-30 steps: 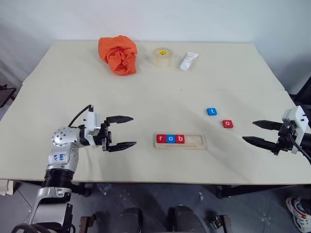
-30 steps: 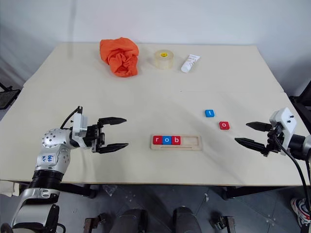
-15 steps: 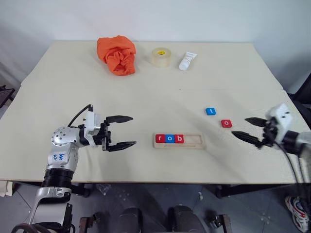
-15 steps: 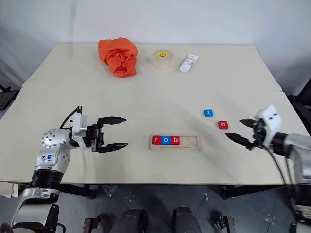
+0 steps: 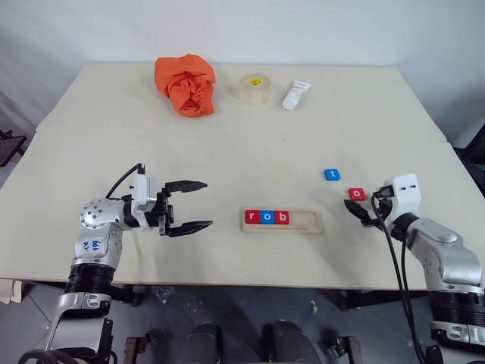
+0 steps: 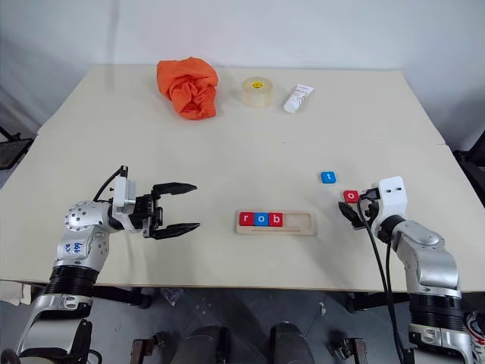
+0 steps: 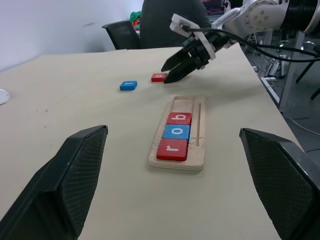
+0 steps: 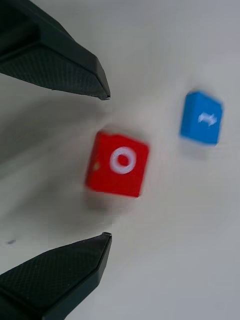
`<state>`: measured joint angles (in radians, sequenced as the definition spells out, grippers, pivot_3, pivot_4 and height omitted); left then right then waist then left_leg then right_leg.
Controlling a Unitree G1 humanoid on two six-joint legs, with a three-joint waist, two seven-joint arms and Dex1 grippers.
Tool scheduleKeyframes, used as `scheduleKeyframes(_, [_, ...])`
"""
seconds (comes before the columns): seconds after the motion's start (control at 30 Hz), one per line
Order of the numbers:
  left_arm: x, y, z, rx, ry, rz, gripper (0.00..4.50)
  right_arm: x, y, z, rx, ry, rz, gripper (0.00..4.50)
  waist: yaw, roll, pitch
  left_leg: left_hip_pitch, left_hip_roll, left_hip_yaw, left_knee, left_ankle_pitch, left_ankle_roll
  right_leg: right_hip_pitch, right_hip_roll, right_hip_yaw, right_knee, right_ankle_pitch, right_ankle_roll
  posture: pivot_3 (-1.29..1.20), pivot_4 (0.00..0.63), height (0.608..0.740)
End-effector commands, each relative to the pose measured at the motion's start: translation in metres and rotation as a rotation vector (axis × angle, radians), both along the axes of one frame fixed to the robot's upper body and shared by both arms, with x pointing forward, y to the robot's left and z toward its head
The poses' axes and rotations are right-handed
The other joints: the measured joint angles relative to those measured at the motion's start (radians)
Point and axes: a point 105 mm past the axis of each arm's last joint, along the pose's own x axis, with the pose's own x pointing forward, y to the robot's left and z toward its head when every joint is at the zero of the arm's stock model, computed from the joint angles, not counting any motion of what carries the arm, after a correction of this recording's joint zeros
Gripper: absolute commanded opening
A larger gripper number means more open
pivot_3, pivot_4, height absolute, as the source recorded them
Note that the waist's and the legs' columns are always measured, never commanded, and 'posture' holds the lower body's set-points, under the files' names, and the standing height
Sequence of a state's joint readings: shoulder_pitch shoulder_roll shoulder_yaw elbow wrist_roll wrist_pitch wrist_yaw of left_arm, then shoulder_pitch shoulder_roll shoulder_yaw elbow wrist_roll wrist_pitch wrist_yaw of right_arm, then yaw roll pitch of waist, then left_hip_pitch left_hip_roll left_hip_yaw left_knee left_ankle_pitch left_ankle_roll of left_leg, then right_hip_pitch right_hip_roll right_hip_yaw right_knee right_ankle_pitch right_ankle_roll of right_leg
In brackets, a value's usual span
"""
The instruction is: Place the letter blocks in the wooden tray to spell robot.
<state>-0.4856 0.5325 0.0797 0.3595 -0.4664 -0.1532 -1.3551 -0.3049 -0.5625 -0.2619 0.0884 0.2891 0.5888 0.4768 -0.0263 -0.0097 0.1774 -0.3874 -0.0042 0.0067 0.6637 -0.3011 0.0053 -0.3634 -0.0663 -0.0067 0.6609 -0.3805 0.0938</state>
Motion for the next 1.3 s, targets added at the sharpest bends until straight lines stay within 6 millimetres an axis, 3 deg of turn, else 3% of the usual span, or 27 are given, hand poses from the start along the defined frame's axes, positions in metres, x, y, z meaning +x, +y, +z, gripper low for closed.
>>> scheduleKeyframes(0.03, [-0.001,0.002,0.009,0.006,-0.046,-0.002,4.5,0.001,-0.005,0.006,0.016,-0.025,-0.029,4.46,-0.001,0.0,0.0,0.0,0.0,0.0,0.0,0.0,0.0,0.0,0.0,0.0,0.0,0.0,0.0,0.0,0.15,0.74])
scheduleKeyframes(0.13, [0.0,0.001,0.01,0.008,-0.048,-0.002,4.5,0.004,-0.003,0.004,0.064,-0.031,-0.042,3.85,-0.002,0.0,0.0,0.0,0.0,0.0,0.0,0.0,0.0,0.0,0.0,0.0,0.0,0.0,0.0,0.0,0.15,0.74])
scheduleKeyframes(0.33, [-0.001,-0.001,0.008,0.005,-0.047,-0.008,4.5,0.007,0.003,0.001,0.1,-0.02,-0.045,1.87,-0.002,0.0,0.0,0.0,0.0,0.0,0.0,0.0,0.0,0.0,0.0,0.0,0.0,0.0,0.0,0.0,0.15,0.74])
scheduleKeyframes(0.4, [-0.001,-0.001,0.008,0.003,-0.047,-0.009,4.5,0.006,0.004,-0.001,0.102,-0.017,-0.045,1.46,-0.002,0.0,0.0,0.0,0.0,0.0,0.0,0.0,0.0,0.0,0.0,0.0,0.0,0.0,0.0,0.0,0.15,0.74])
scheduleKeyframes(0.6, [-0.002,-0.001,0.007,0.004,-0.048,-0.011,4.5,0.0,0.008,0.002,0.107,-0.037,-0.032,1.46,-0.002,0.0,0.0,0.0,0.0,0.0,-0.001,0.0,0.0,0.0,0.0,0.0,0.0,0.0,0.0,0.0,0.15,0.74])
scheduleKeyframes(0.73, [-0.004,-0.001,0.005,0.004,-0.045,-0.015,4.5,-0.032,0.014,0.016,0.115,-0.076,0.041,1.46,0.004,0.0,0.0,0.0,0.0,-0.001,-0.002,0.0,0.0,0.0,0.0,0.0,0.0,0.0,0.0,0.0,0.15,0.74])
scheduleKeyframes(1.03, [-0.004,-0.006,0.002,-0.005,-0.026,-0.046,4.5,-0.088,0.033,0.0,0.165,-0.005,0.066,1.46,0.001,0.0,0.0,0.0,0.0,-0.001,-0.003,-0.002,0.004,0.001,0.0,0.0,-0.003,0.0,0.001,0.0,0.15,0.74])
scheduleKeyframes(1.3, [0.001,-0.012,0.004,-0.007,-0.03,-0.064,4.5,-0.083,0.037,-0.007,0.193,-0.025,-0.006,1.46,-0.001,0.0,0.0,0.001,0.0,0.0,-0.003,-0.002,0.005,0.001,0.0,0.001,-0.002,0.001,0.0,0.0,0.15,0.74])
